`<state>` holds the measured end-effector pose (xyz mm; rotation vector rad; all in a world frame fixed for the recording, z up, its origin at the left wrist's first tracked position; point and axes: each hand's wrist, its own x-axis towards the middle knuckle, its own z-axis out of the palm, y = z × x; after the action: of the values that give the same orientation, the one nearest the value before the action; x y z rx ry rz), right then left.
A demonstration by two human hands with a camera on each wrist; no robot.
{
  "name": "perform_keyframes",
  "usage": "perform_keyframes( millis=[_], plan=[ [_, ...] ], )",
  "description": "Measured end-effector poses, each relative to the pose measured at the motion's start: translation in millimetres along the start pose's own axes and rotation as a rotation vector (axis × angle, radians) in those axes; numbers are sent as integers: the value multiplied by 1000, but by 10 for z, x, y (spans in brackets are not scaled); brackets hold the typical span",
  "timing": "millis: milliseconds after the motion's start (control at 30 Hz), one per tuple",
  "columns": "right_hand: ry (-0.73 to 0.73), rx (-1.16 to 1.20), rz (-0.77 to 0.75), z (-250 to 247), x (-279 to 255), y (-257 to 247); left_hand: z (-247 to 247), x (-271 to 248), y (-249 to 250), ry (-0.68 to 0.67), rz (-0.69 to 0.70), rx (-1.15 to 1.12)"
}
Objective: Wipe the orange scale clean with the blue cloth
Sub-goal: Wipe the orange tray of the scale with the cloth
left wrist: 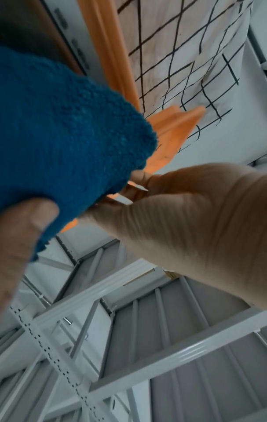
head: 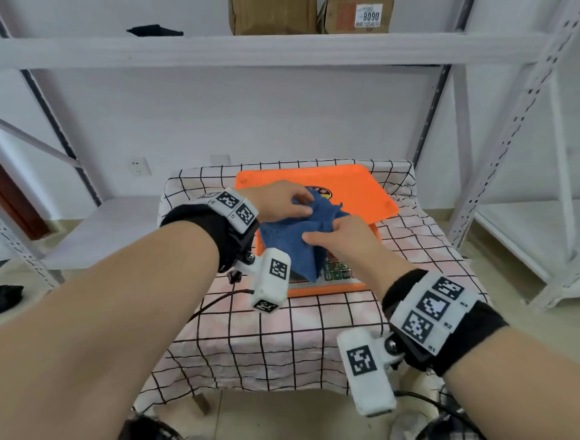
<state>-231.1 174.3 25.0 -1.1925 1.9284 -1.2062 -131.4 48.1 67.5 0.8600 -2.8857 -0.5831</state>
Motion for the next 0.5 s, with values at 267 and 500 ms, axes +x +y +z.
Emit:
perform_keyframes(
  millis=[267, 500],
  plan=[
    [104, -319, -342, -259, 175, -448, -109, -239, 70, 108, 93, -608],
    [-94, -343, -601, -477, 415, -750, -266, -162, -151, 207, 33, -524]
  ],
)
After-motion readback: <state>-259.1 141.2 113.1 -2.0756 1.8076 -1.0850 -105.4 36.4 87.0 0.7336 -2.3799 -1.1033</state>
